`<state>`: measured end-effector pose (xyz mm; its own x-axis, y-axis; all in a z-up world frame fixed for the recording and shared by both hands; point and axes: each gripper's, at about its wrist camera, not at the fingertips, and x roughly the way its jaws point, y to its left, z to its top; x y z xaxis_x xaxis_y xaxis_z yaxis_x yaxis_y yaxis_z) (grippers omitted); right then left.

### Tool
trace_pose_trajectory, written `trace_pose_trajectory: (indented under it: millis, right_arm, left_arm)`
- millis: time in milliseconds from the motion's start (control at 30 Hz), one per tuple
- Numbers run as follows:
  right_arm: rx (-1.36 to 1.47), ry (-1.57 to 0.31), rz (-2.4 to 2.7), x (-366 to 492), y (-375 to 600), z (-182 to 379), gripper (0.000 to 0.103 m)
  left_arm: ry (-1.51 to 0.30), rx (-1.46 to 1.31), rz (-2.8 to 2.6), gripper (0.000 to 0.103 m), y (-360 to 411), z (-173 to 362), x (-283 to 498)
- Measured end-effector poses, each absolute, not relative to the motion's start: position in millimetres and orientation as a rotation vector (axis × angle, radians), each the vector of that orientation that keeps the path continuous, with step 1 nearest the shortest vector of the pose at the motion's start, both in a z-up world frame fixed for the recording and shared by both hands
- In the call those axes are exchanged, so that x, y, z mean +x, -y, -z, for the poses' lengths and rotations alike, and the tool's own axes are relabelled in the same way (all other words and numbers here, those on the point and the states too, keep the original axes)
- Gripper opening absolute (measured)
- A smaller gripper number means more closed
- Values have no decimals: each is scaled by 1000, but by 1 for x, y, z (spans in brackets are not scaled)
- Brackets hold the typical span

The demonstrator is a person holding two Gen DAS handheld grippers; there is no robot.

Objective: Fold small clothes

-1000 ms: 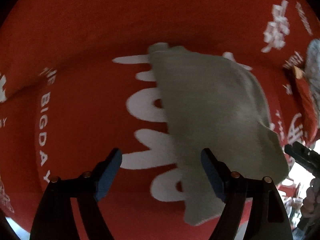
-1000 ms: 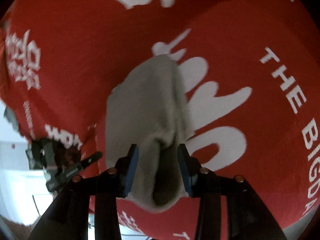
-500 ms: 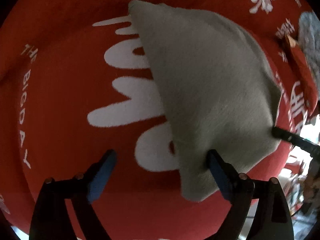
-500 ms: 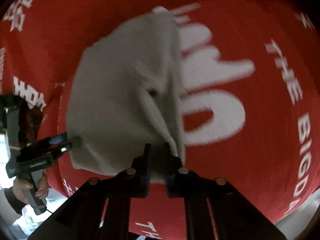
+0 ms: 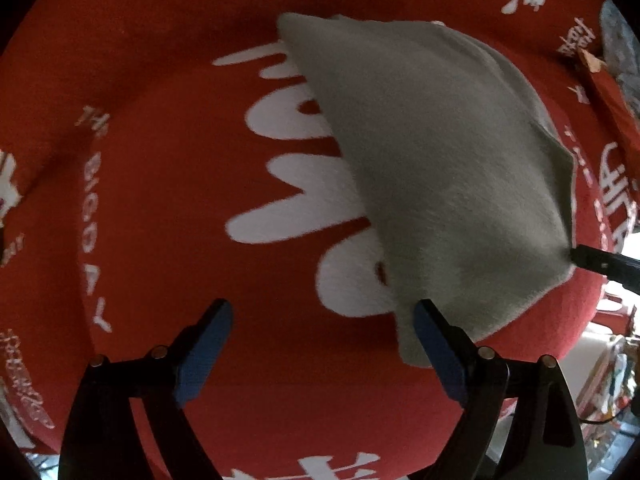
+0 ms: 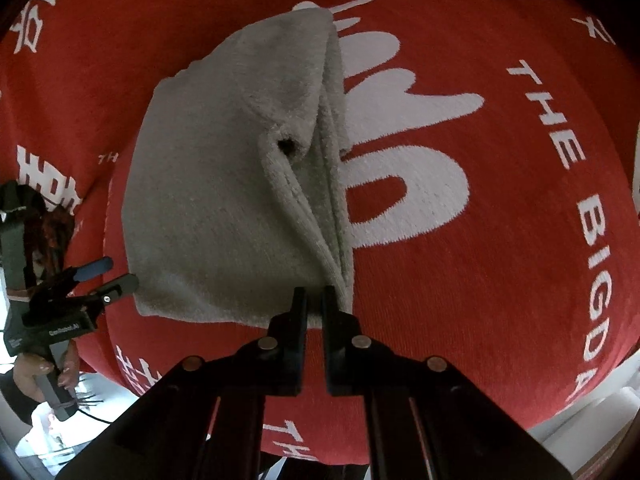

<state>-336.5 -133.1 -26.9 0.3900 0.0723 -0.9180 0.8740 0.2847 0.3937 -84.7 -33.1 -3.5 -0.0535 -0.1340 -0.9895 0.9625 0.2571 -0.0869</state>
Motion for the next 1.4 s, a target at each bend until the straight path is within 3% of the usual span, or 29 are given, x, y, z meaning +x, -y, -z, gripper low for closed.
trace_pose_trajectory:
  millis: [333, 367, 400, 433, 533, 600, 700, 767, 1067, 1233, 1300, 1400]
  right_arm:
    - [1287, -866, 773, -357, 173, 5, 14]
    - [1294, -839, 773, -356, 180, 2, 25]
    - [1308, -812, 767, -353, 189, 1, 43]
    - [1321, -794, 758, -350, 195, 1, 49]
    - [1329, -805, 692, -327, 215, 8, 47]
    - [1293, -892, 691, -309, 222, 18, 29]
    - [1277, -938, 707, -304, 227, 26, 19]
    - [1259, -957, 722, -305, 226, 30, 17]
    - [1296, -933, 715, -319, 221, 28, 18]
    - [1346, -883, 734, -342, 222, 20, 23]
    - [1361, -893, 735, -346, 223, 22, 34]
    - [1383, -891, 735, -352, 223, 25, 36]
  left_arm:
    - [-1320, 726, 1015, 92, 54, -10, -59]
    - [-1324, 705, 1010, 92, 56, -12, -53]
    - [-1327, 694, 1008, 92, 59, -12, -52]
    - [-1327, 685, 1007, 92, 61, -13, -50]
    - [-1322, 667, 1006, 92, 72, -14, -49]
    - [-1320, 662, 1007, 92, 78, -13, -50]
    - [-1326, 663, 1012, 92, 85, -10, -54]
    - [-1334, 665, 1011, 92, 86, -7, -58]
    - [-1341, 690, 988, 92, 84, -3, -64]
    - [-1346, 693, 984, 92, 84, -2, -66]
    - [-1346, 694, 984, 92, 84, -2, -68]
    - [-1348, 698, 986, 92, 85, -2, -70]
